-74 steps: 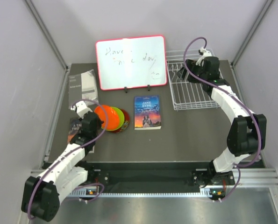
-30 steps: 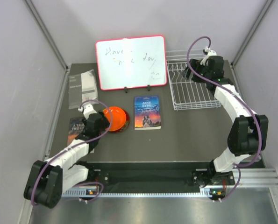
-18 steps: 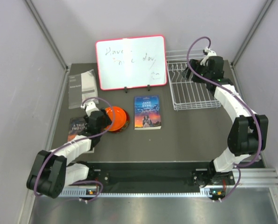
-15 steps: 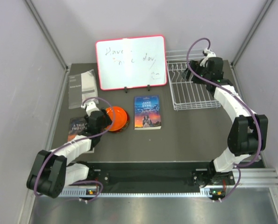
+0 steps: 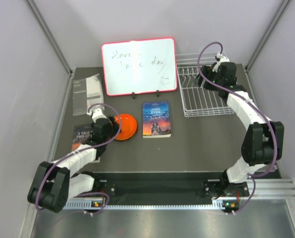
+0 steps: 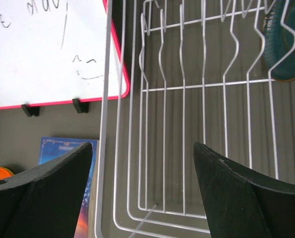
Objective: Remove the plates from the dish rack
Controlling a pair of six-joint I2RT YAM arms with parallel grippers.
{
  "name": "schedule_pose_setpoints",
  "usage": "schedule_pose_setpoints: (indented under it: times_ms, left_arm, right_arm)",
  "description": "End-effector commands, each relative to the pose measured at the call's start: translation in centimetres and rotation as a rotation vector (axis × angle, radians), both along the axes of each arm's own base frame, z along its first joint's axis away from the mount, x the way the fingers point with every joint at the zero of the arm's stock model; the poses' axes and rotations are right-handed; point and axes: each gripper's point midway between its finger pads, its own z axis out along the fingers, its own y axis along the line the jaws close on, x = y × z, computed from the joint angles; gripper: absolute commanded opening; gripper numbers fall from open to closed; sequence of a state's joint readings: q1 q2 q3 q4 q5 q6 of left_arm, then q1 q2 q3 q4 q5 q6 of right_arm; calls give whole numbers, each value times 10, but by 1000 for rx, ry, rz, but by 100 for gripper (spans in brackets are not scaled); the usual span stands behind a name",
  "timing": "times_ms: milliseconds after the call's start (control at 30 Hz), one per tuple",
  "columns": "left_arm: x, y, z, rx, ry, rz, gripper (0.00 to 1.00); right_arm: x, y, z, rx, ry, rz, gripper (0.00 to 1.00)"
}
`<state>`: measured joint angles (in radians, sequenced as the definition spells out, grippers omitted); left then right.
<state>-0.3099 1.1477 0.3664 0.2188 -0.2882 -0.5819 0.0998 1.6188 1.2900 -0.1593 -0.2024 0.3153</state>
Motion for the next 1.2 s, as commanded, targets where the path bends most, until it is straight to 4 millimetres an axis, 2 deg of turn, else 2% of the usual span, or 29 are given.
schedule_pose_setpoints:
  times_ms: [0, 33, 67, 100, 133, 167, 200, 267, 300, 333, 400, 433, 567, 633, 667, 833, 1033, 1167]
  left_arm:
    - [7, -2, 27, -25, -72, 0, 72]
    - [9, -3, 37, -26, -95, -7, 73]
    - [10, -4, 42, -20, -100, -15, 74]
    - [15, -8, 55, -27, -118, -33, 81]
    - [17, -11, 63, -29, -133, -50, 87]
    - [19, -14, 70, -18, -144, -76, 88]
    - [22, -24, 84, -42, -168, -129, 92]
    - [26, -38, 99, -55, -207, -205, 94]
    - [29, -46, 110, -66, -236, -250, 99]
    - [26, -63, 117, -102, -247, -346, 99]
    - [26, -79, 133, -129, -270, -432, 99]
    - [20, -94, 142, -163, -291, -527, 99]
    - [15, -112, 157, -207, -330, -636, 99]
    - [15, -112, 157, -207, -330, -633, 99]
    - [16, -111, 155, -203, -324, -630, 99]
    - [15, -111, 150, -206, -316, -625, 99]
    - [16, -110, 141, -218, -298, -607, 99]
    - [17, -109, 134, -216, -284, -595, 99]
  right_arm:
    - [16, -24, 56, -74, -146, -80, 83]
    - [20, -35, 54, -107, -136, -132, 83]
    - [26, -42, 68, -131, -161, -164, 83]
    - [30, -50, 72, -171, -167, -191, 83]
    - [38, -63, 66, -219, -153, -251, 83]
    - [44, -70, 76, -243, -171, -285, 83]
    - [49, -83, 76, -295, -170, -337, 83]
    - [66, -96, 72, -352, -169, -380, 83]
    - [72, -104, 69, -375, -159, -409, 84]
    - [86, -111, 62, -386, -149, -423, 84]
    - [97, -119, 52, -412, -119, -423, 84]
    - [109, -123, 49, -420, -114, -429, 83]
    - [128, -136, 38, -435, -107, -430, 81]
    - [135, -135, 31, -424, -100, -410, 78]
    - [136, -153, 28, -418, -90, -437, 78]
    - [141, -162, 2, -398, -44, -403, 68]
    - [142, -158, -20, -374, -9, -356, 61]
    - [145, -153, -27, -357, -12, -328, 57]
